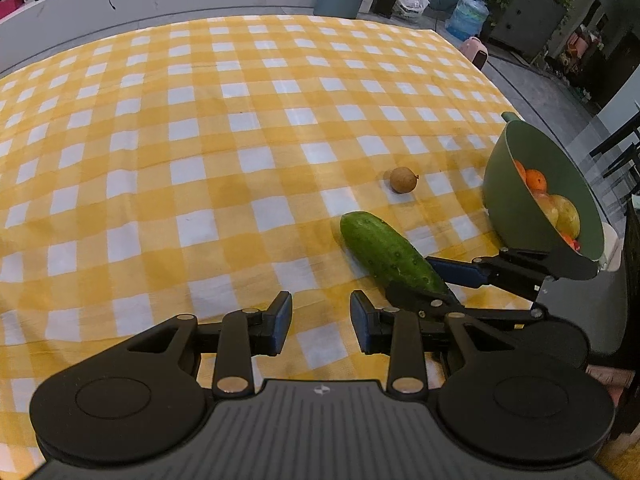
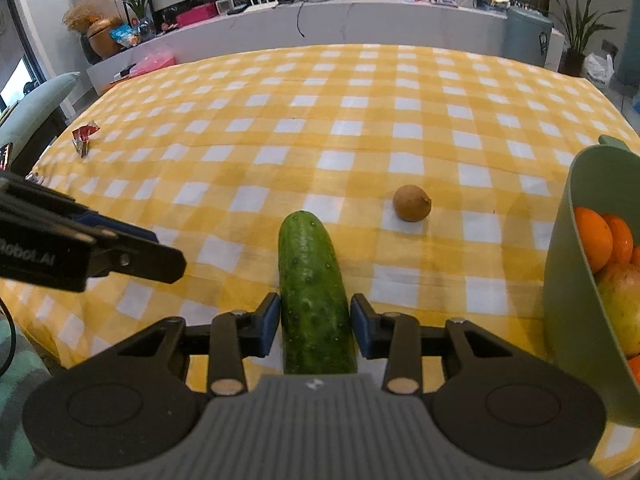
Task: Organize fruits
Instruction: 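Carry the cucumber in the right tool toward the colander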
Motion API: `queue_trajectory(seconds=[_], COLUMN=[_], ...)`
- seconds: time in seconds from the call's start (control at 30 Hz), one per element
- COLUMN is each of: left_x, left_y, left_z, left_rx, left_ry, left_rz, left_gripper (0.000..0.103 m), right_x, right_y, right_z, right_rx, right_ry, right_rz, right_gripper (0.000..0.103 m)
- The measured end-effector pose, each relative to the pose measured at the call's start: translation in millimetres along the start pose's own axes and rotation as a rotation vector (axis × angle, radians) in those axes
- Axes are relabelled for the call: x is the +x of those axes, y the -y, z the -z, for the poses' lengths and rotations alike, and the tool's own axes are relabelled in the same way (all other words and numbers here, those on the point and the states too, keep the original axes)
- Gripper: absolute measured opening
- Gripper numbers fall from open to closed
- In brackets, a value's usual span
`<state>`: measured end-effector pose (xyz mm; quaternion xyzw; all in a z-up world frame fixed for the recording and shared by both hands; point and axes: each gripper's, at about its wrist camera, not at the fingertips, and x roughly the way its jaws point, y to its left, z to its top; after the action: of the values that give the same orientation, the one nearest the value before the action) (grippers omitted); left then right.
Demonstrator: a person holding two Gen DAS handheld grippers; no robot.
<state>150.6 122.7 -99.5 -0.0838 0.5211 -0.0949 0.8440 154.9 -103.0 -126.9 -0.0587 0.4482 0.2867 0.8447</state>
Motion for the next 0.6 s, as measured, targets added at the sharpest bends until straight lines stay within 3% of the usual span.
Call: queue_trajectory(seconds=[0.6], left_x=[-13.0], left_y=[28.4], left_z=[-0.9], left_rx=[0.024], left_ry=[0.038], left_rz=[-0.023], left_gripper=[0.039], right_x=[-9.6], right_y=[6.0], right_z=[10.6], right_rx=[0.019], right_ry=[0.071], right_rz=[-0.008], right_gripper=[0.034])
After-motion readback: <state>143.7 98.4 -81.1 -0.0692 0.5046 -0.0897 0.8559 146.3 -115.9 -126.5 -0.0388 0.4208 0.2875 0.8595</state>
